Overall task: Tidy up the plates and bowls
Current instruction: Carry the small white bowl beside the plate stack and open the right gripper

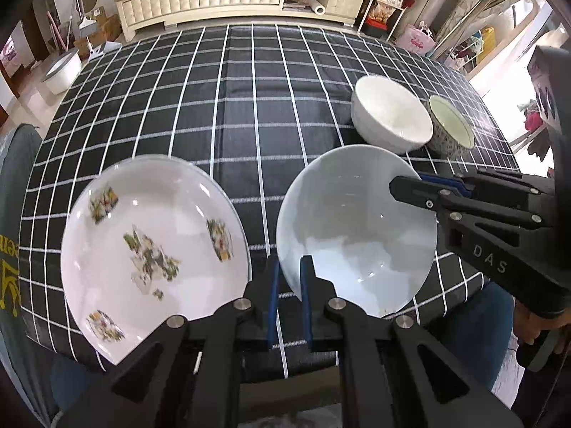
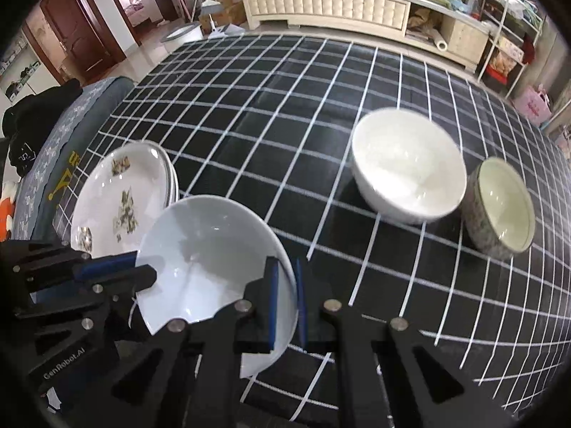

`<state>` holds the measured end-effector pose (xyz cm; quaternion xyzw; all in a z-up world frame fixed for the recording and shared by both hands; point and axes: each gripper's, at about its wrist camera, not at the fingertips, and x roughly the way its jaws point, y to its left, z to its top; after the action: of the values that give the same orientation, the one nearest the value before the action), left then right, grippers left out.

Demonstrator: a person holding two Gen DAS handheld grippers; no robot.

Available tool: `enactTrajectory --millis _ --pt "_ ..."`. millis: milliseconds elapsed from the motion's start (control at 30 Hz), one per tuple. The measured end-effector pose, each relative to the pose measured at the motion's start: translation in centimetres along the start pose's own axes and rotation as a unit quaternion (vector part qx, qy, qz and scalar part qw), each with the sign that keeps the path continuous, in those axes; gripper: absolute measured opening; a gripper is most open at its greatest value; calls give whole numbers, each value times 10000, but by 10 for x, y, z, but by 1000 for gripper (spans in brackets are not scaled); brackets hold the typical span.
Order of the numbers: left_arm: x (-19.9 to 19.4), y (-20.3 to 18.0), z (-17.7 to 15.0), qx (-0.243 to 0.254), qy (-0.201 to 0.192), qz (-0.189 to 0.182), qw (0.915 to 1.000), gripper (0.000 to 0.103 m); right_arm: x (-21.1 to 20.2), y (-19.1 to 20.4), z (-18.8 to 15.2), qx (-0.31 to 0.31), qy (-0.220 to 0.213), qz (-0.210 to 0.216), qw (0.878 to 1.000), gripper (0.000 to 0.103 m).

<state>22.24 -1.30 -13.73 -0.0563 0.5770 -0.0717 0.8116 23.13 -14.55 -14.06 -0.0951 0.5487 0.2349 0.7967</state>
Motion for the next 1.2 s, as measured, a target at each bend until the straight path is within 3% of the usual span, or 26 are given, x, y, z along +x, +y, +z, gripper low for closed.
enactTrajectory --millis 367,867,967,1067,1133,1200 --pt "19 4 -9 -73 243 -4 9997 10 16 1 -6 69 175 78 9998 13" --pt "28 9 6 -56 106 -209 9997 10 25 -5 -3 181 311 -42 9993 13" --pt "23 10 5 -104 23 -161 9998 13 16 2 -4 10 193 -328 9993 13" --pt "9 6 1 -5 -235 -164 9996 21 4 -2 -5 161 63 -320 9993 14" --pt "0 5 -2 46 -341 -110 9993 22 -7 -5 -6 250 -20 -325 9992 17" --pt "-9 3 -5 62 -429 -91 9990 22 -17 -8 -7 298 -120 -344 9989 29"
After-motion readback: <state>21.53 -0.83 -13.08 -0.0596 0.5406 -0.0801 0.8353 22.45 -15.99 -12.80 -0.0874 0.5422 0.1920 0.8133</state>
